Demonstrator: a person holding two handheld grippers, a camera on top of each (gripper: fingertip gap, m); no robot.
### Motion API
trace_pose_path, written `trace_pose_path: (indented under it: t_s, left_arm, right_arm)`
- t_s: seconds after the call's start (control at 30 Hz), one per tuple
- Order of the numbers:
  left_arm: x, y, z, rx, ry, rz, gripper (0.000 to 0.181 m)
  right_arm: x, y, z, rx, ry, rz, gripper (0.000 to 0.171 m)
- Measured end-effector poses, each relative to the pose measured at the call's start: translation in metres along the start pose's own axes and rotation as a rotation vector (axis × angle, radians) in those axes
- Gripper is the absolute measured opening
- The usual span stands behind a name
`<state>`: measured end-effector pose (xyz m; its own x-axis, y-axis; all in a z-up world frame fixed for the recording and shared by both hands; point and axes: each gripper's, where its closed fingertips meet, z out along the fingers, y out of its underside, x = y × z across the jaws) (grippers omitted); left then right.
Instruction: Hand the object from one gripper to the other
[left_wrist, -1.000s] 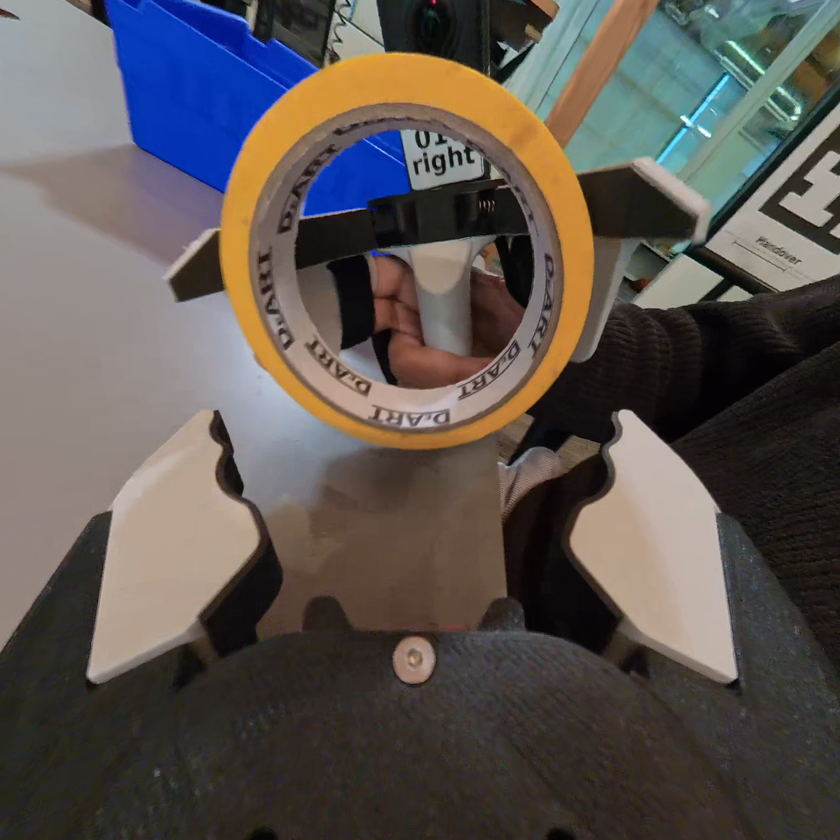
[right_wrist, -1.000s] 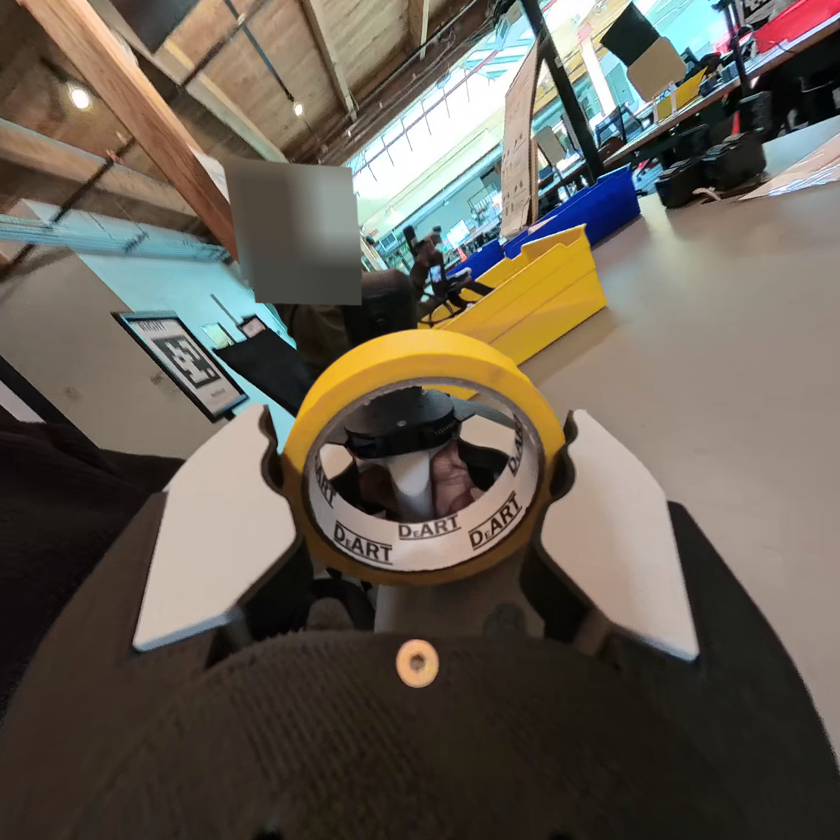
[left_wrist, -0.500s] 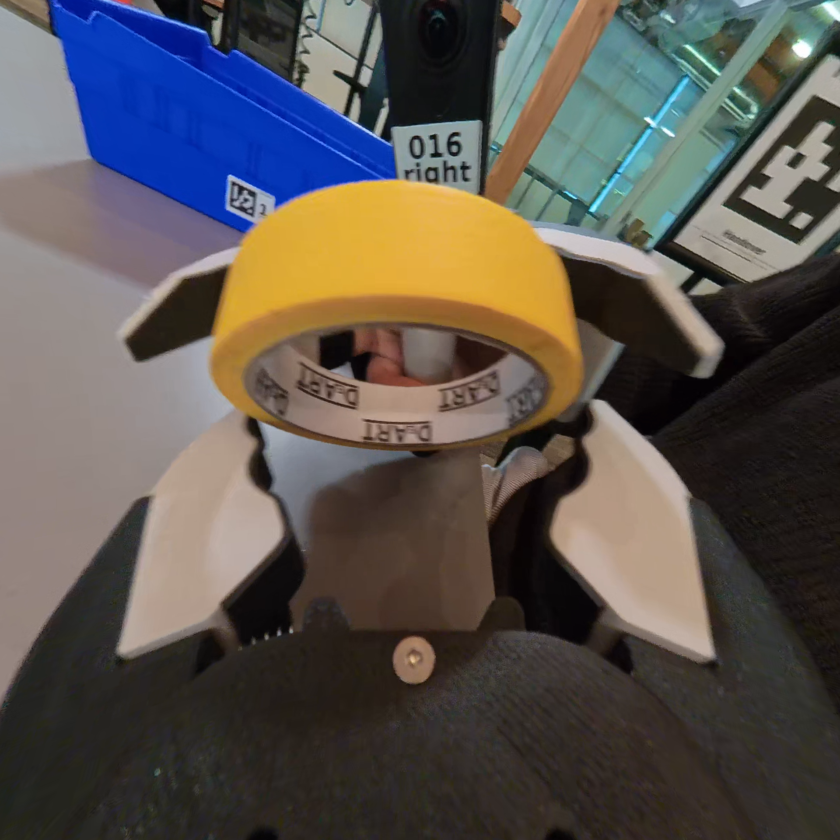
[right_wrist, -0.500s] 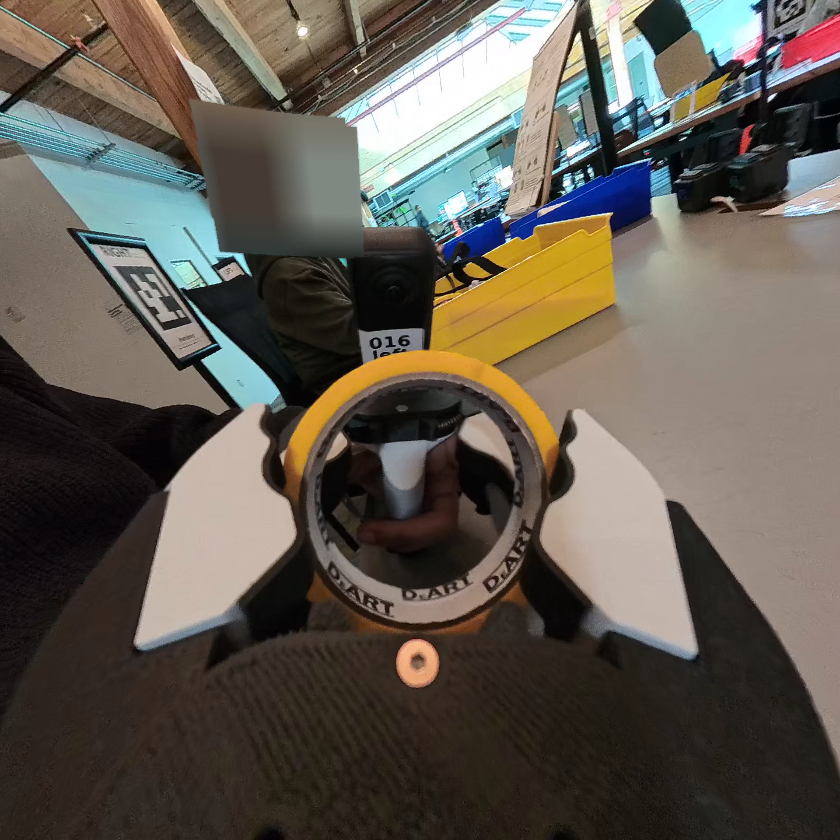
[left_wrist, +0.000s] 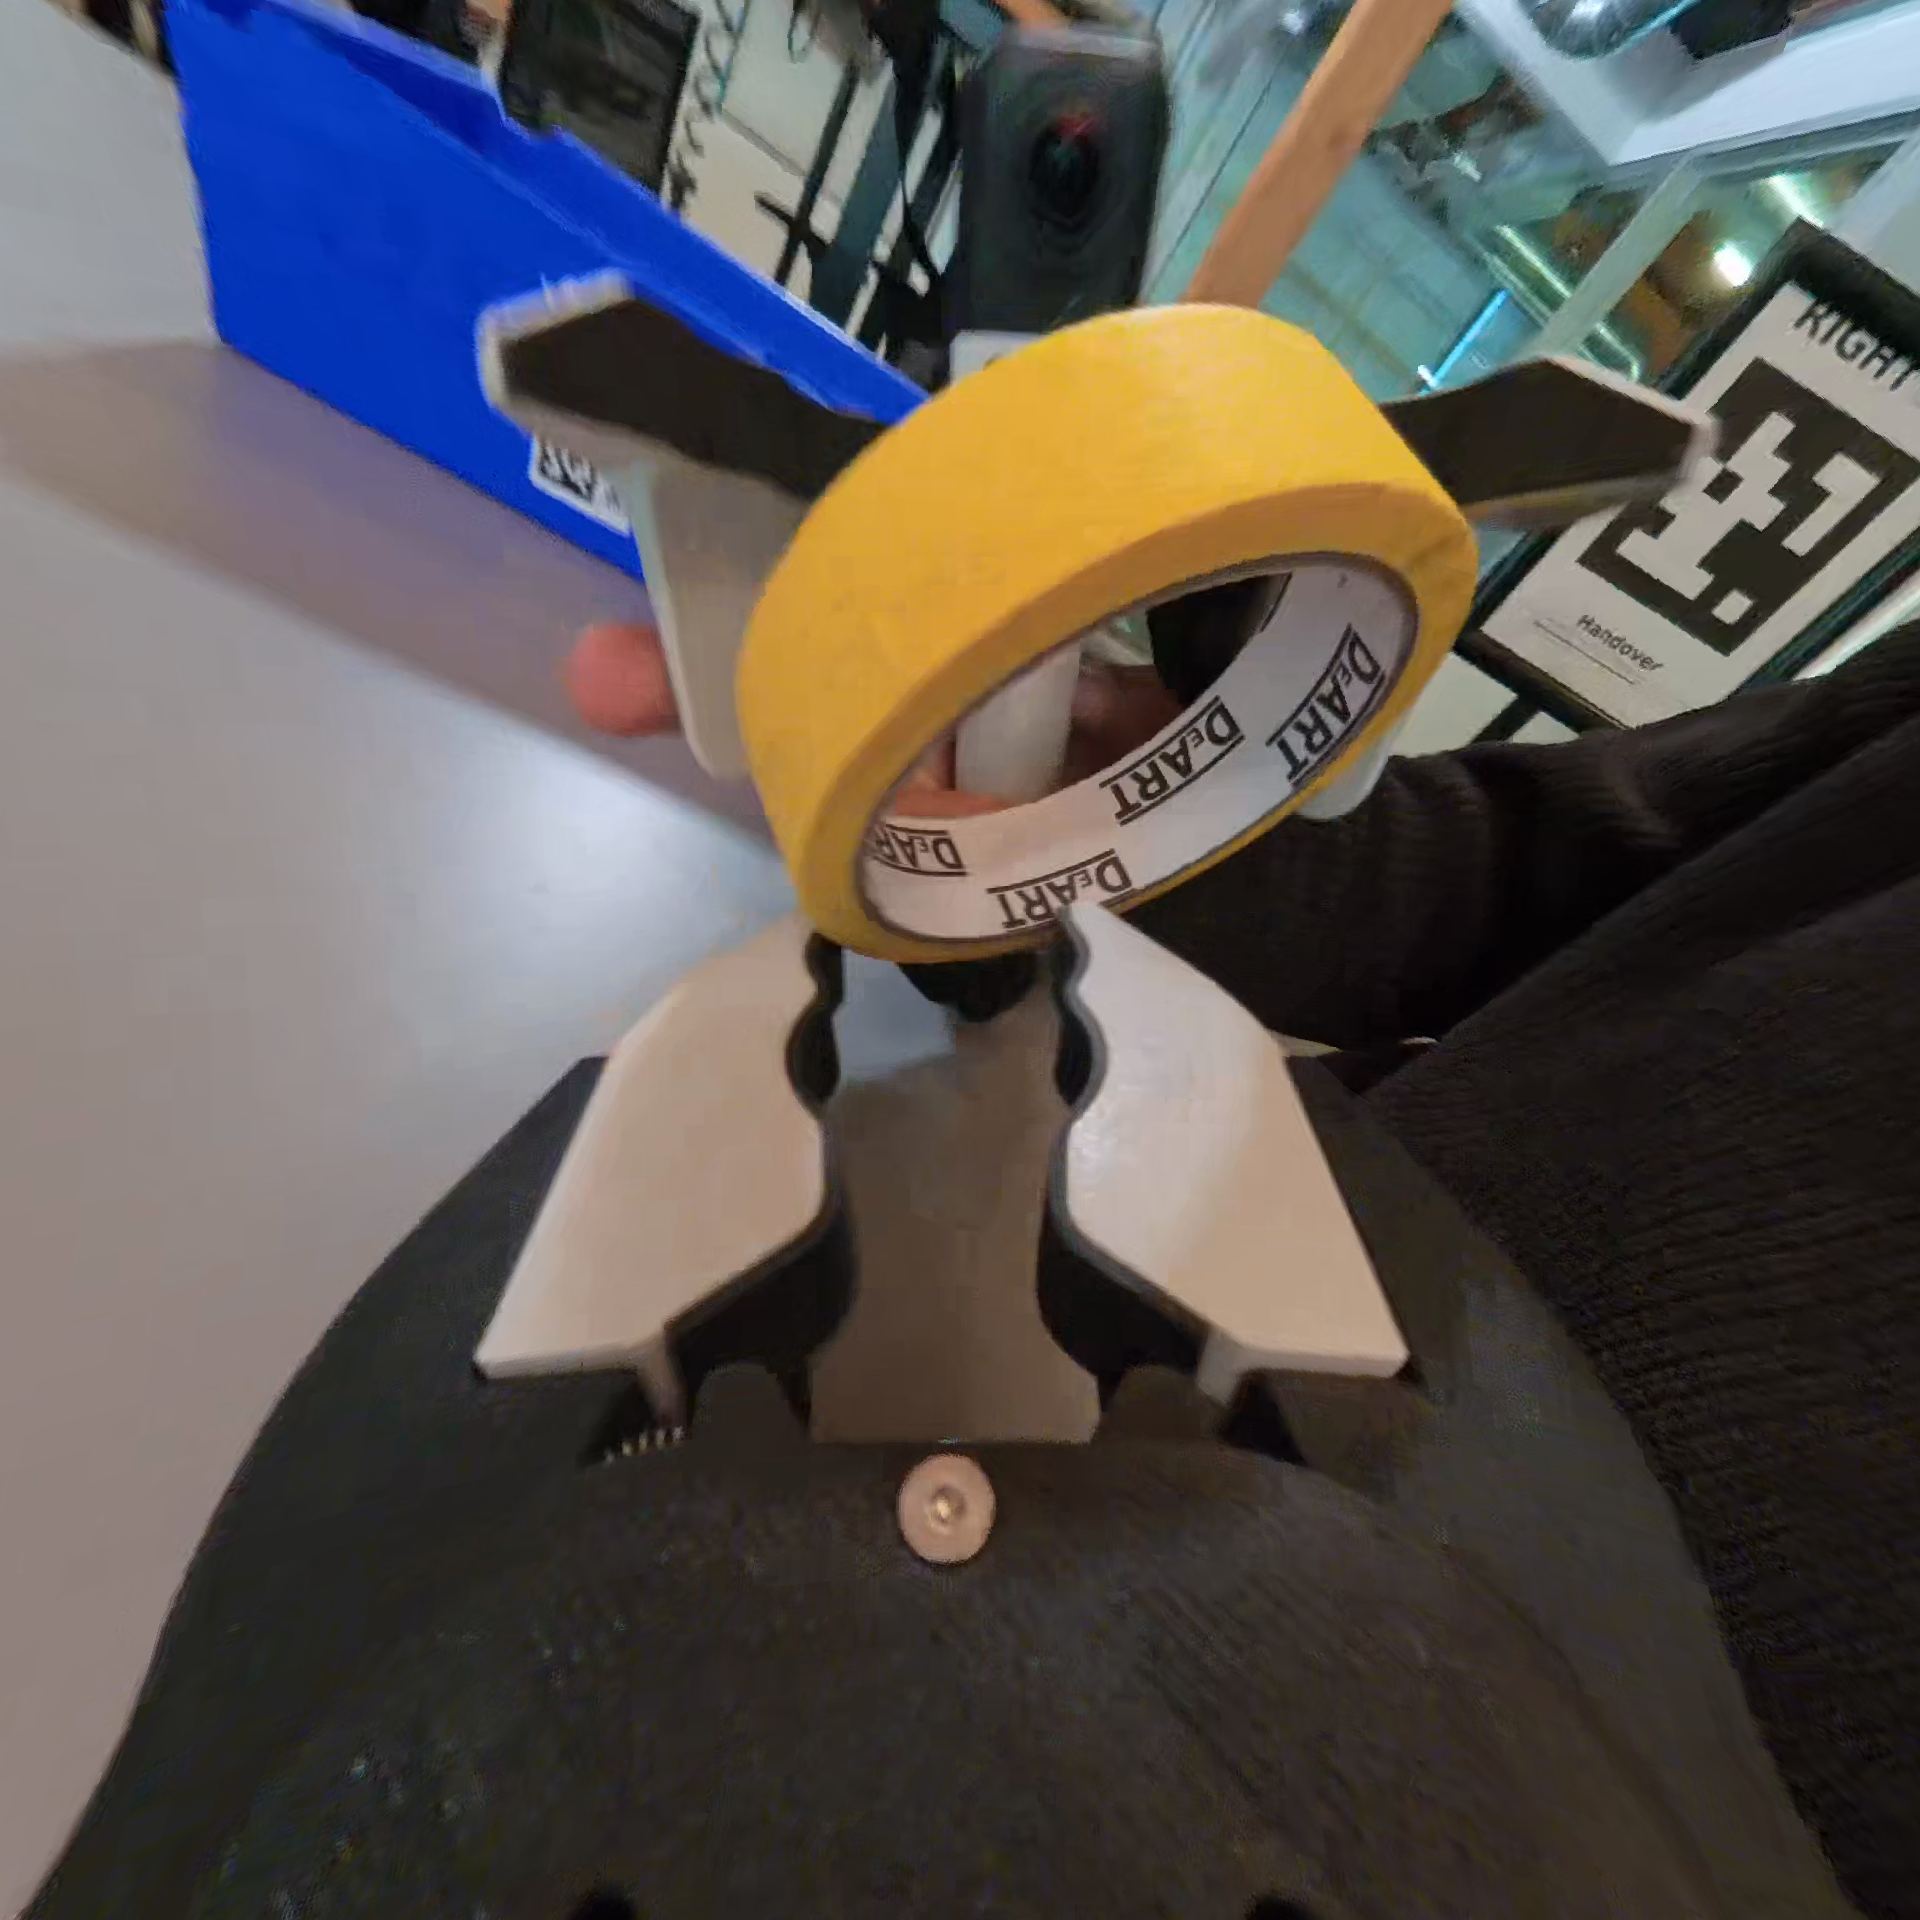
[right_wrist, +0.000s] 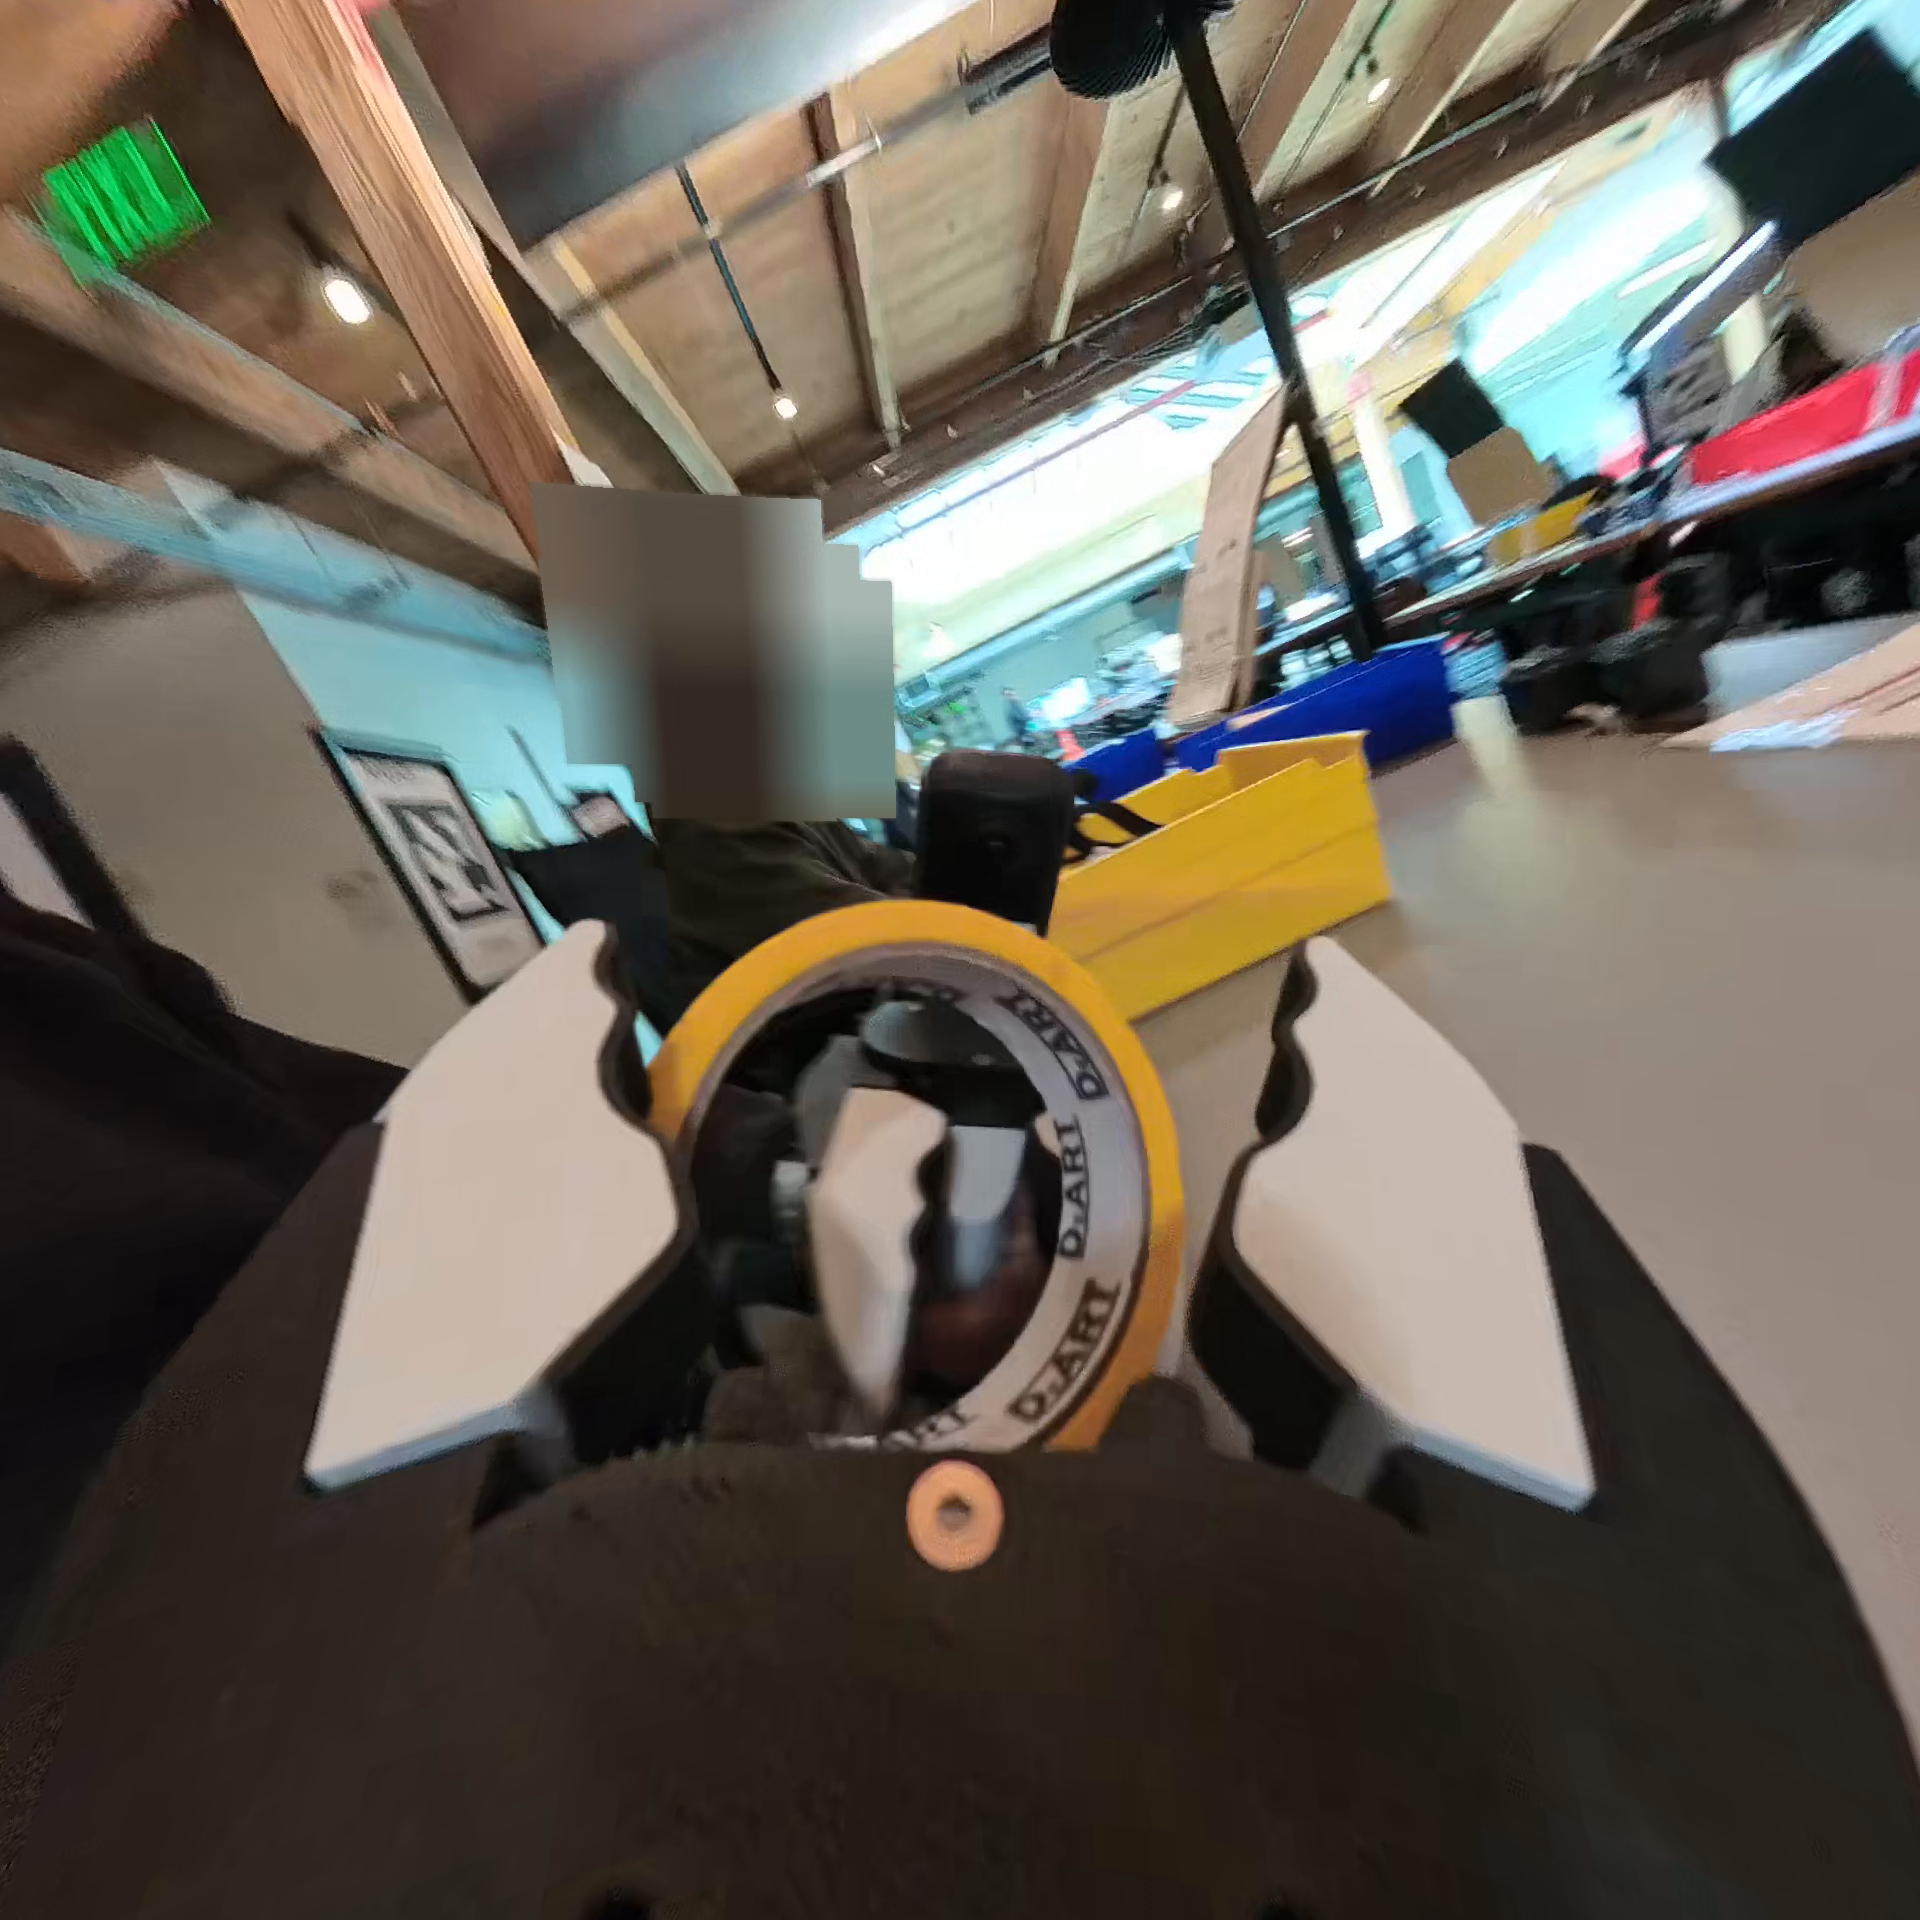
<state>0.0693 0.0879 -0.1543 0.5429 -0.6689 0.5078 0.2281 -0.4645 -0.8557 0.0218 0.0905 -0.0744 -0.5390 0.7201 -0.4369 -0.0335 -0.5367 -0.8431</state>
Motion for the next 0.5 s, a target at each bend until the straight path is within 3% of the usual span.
trace_pose_path:
  t_s: [0.03,0.33,0.5]
  left_arm:
    - [-0.002,-0.004,-0.003,0.021,-0.011,0.011,0.034]
    - [-0.022,-0.009,-0.016,0.038,-0.105,0.008,0.018]
    - [-0.018,-0.004,-0.01,0.013,-0.094,0.01,0.015]
  right_arm:
    - [0.0,-0.002,-0.001,0.011,-0.025,0.07,0.115]
    - [0.001,-0.014,-0.01,0.072,-0.047,0.092,0.045]
    - [0.013,-0.023,-0.018,0.117,-0.016,0.131,0.044]
